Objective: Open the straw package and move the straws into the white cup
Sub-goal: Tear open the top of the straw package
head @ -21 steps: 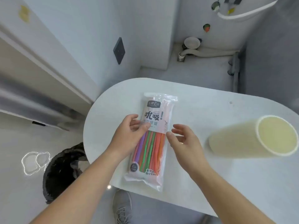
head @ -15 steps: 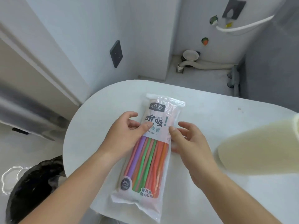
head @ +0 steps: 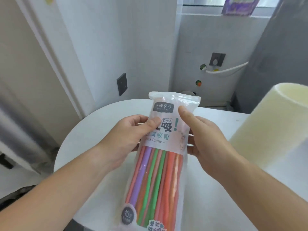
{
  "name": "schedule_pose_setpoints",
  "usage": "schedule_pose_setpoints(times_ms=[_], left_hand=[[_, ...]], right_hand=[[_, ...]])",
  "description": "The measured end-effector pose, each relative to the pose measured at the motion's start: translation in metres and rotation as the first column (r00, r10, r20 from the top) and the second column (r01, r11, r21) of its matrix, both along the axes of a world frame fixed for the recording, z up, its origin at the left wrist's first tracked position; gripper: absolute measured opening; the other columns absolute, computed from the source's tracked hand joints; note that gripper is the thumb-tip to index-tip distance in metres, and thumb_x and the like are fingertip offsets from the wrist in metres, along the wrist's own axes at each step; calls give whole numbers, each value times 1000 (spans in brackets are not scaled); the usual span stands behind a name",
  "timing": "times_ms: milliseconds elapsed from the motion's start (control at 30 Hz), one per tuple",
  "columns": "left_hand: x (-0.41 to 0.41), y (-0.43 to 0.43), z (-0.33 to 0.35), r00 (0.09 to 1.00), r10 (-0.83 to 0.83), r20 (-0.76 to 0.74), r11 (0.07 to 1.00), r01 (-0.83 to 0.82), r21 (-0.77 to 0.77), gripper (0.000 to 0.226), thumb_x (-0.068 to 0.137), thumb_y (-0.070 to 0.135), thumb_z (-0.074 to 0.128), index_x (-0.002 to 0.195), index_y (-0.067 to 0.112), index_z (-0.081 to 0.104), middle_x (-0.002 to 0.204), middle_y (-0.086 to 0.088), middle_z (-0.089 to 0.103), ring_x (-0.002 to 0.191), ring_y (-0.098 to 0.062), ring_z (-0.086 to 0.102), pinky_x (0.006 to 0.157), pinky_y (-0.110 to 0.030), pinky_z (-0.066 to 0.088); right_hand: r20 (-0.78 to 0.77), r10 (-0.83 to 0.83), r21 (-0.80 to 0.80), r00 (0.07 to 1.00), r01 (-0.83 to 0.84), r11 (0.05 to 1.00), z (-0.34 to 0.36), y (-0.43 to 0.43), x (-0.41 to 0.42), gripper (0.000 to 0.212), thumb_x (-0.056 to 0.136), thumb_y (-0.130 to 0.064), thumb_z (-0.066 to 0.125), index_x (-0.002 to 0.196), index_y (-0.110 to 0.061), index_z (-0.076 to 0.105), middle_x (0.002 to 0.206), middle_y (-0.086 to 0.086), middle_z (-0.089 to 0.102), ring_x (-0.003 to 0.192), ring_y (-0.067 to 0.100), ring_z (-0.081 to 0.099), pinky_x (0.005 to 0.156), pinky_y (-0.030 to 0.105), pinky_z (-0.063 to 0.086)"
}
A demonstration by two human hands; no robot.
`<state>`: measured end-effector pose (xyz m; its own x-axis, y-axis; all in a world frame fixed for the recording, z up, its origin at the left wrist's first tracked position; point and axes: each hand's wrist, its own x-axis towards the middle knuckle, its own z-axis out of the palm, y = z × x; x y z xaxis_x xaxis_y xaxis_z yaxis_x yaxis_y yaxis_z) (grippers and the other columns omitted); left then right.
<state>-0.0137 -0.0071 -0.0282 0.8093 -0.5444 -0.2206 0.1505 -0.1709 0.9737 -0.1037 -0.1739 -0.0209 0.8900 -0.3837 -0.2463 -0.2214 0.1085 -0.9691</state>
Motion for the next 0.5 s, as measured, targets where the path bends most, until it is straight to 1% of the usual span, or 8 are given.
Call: schedule_pose_setpoints(times_ms=[67,200,233,300,367,400,467,500], left_hand=[[-14,6,17,999,-40,24,999,41,-33,41,74,48,73,98,14,71,96,-3,80,77,-14,73,66,-27,56],[-44,19,55,992,-57,109,996,64,-62,45,77,47,74,105,13,70,105,-7,79,91,-21,76,84,-38,59],[-52,22,65,989,-45,139,996,54,-64,46,76,48,75,107,13,70,104,-7,79,93,-22,76,85,-39,59],[-72,27,87,970,2,242,997,16,-72,50,73,51,77,108,16,69,102,-4,79,93,-18,75,79,-32,58],[-85,24,99,917,102,387,995,-95,-37,51,72,56,81,109,25,65,103,2,73,95,-12,71,78,-25,55],[-91,23,104,862,157,483,984,-177,-4,50,73,58,81,109,29,62,105,5,67,97,-10,66,81,-25,53],[-107,21,111,762,203,615,956,-291,45,46,77,58,78,109,33,56,106,10,58,97,-7,60,83,-26,50],[-116,19,113,755,196,626,955,-291,52,42,79,56,77,108,33,56,105,10,58,94,-6,60,81,-27,50]], right_hand=[[55,-14,4,998,14,1000,18,8,-11,56,85,-61,66,116,-15,68,102,1,79,93,23,77,92,48,57],[184,-6,-37,983,13,999,63,24,-44,42,93,-56,59,117,-24,70,104,-3,79,95,18,76,90,45,57],[207,-25,-55,978,37,998,73,27,-54,39,93,-54,60,116,-24,70,104,-3,79,95,18,76,92,46,56],[265,-65,-86,962,91,992,92,33,-78,35,91,-52,63,110,-23,71,103,-2,79,97,19,75,96,49,55],[303,-106,-112,947,145,983,101,37,-95,35,89,-52,66,104,-21,71,99,0,80,97,20,75,97,49,54],[325,-122,-116,938,167,979,105,39,-106,33,89,-50,67,103,-20,71,98,0,80,95,19,76,97,48,55],[392,-126,-122,911,188,975,109,45,-124,23,94,-38,64,108,-21,70,100,1,79,95,18,76,93,45,58],[425,-104,-138,899,178,974,109,48,-133,22,96,-32,62,114,-21,69,103,1,79,97,17,75,91,43,59]])
